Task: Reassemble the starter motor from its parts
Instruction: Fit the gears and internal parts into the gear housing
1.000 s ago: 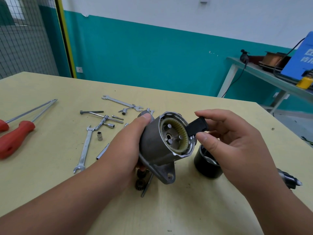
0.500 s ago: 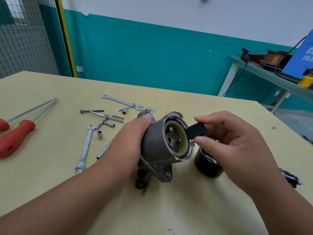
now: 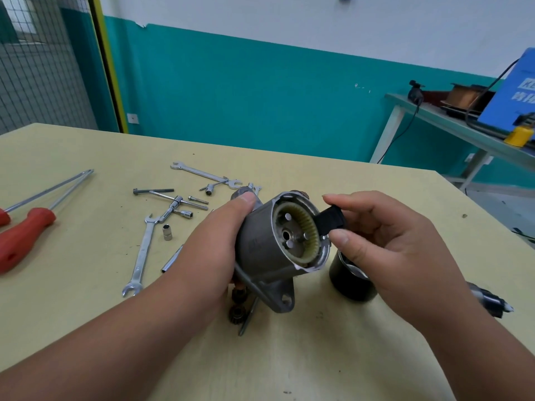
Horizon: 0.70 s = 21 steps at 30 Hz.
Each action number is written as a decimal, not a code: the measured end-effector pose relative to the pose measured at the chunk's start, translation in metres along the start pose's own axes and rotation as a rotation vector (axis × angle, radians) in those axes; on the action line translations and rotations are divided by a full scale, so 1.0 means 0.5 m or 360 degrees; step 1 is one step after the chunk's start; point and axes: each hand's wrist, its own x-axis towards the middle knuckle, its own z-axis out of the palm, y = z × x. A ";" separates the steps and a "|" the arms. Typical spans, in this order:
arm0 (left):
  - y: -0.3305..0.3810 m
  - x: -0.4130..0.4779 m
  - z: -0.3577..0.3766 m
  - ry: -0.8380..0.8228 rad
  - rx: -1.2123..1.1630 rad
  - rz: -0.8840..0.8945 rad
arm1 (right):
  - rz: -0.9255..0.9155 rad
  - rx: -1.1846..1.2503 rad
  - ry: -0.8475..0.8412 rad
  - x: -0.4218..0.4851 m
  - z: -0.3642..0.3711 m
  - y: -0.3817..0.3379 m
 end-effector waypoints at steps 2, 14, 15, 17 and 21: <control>0.003 -0.001 0.003 0.0007 -0.0047 -0.0009 | 0.0013 0.0091 0.0015 0.001 0.001 -0.003; 0.000 -0.003 0.001 -0.0104 -0.0164 -0.0011 | 0.0572 0.0831 -0.0324 0.001 0.015 0.012; 0.001 -0.004 0.002 -0.0093 -0.0174 -0.0028 | 0.0580 0.0839 -0.0330 0.001 0.017 0.012; 0.001 -0.003 0.003 -0.0070 -0.0194 -0.0044 | 0.0595 0.0861 -0.0314 0.002 0.020 0.012; -0.002 -0.002 0.005 -0.0043 -0.0211 -0.0074 | 0.0623 0.0938 -0.0287 0.000 0.025 0.010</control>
